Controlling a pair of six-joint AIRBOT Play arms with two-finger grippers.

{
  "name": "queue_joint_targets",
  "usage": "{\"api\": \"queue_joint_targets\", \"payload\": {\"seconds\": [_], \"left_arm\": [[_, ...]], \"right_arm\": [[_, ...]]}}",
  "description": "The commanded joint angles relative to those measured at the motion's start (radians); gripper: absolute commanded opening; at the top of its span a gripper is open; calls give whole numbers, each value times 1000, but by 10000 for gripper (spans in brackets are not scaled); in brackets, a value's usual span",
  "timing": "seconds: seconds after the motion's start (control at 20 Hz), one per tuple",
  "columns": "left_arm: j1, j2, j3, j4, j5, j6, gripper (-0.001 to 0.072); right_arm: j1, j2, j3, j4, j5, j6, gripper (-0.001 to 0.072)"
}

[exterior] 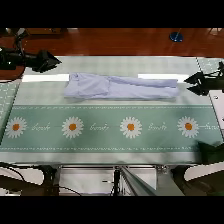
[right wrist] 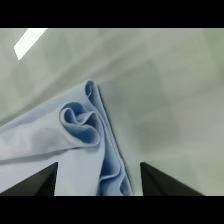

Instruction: Fold the shirts.

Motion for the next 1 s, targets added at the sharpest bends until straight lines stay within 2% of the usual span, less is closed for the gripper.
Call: {"api": "queue_joint_targets", "payload": {"seconds": [0.0,0.15,0.2,0.25,0.3,0.35,0.45,0.55,0.6,0.65,0.7,0.75,0.95], "left_arm": [[-13,2,1,11,-21,2,515],[-14,2,1,11,-20,2,515],[-14,2,1,11,-21,2,515],[-14,2,1,11,-21,2,515],[-14,2,1,11,-22,2,515],[-14,3,2,11,-29,2,513],[-14,9,2,10,-46,1,444],[-20,18,2,-9,-50,-10,439],[-28,21,2,-36,-52,-9,251],[-40,25,2,-69,-55,-9,108],[-61,27,2,-106,-55,-13,89],[-90,27,2,-130,-54,-41,23],[-266,27,2,-151,-58,-75,23]], "right_arm": [[46,-98,2,45,23,-6,584],[134,-149,2,48,3,-6,575],[161,-154,2,50,-9,-6,514],[185,-154,4,55,-26,-12,379],[195,-154,17,82,-27,-41,112],[195,-153,39,127,3,-51,22],[180,-125,105,209,108,-83,21],[164,-50,157,202,175,-71,21],[160,-4,174,188,198,-51,21],[156,47,183,166,211,-24,21],[151,97,183,142,221,-10,21],[146,142,183,116,235,10,21],[137,303,183,15,328,31,21]]}}
